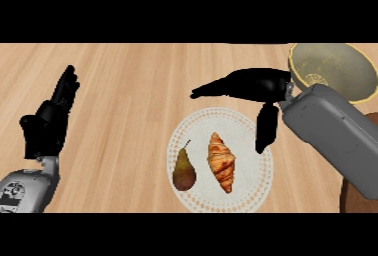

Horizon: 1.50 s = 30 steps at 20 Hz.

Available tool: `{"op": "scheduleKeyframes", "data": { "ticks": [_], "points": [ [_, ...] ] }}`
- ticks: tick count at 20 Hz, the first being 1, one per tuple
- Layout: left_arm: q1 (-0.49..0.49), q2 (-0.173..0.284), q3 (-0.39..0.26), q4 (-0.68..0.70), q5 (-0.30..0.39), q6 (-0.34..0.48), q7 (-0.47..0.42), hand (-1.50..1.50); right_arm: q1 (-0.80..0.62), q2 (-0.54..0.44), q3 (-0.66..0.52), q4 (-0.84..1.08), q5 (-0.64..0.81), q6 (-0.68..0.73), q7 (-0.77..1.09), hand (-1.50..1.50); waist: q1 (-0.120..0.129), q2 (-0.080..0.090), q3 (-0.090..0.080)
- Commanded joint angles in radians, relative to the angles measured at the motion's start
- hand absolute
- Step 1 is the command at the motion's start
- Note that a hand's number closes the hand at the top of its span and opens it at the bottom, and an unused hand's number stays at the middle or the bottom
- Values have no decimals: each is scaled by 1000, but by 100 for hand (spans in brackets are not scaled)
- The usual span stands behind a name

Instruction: Pick the croissant from the placemat and place it in the bowl

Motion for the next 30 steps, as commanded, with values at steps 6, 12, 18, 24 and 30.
{"op": "scheduleKeyframes", "data": {
  "ticks": [6,12,18,24,30],
  "points": [
    [12,-6,18,-42,-18,-16,34,0,0,120,90,26,136,139,70,-150,-7,1,1],
    [35,-30,31,8,-43,-7,-33,0,40,257,135,-39,176,201,283,-150,-19,-2,1],
    [1,-8,60,-8,-39,-50,7,0,69,265,160,8,313,233,291,-150,-14,0,1],
    [2,-62,42,-18,-78,-39,35,0,147,239,183,91,480,144,103,-150,-10,2,1],
    [-1,-57,95,25,-59,-82,-21,0,180,312,164,212,584,71,42,-150,-11,3,1]
  ]
}}
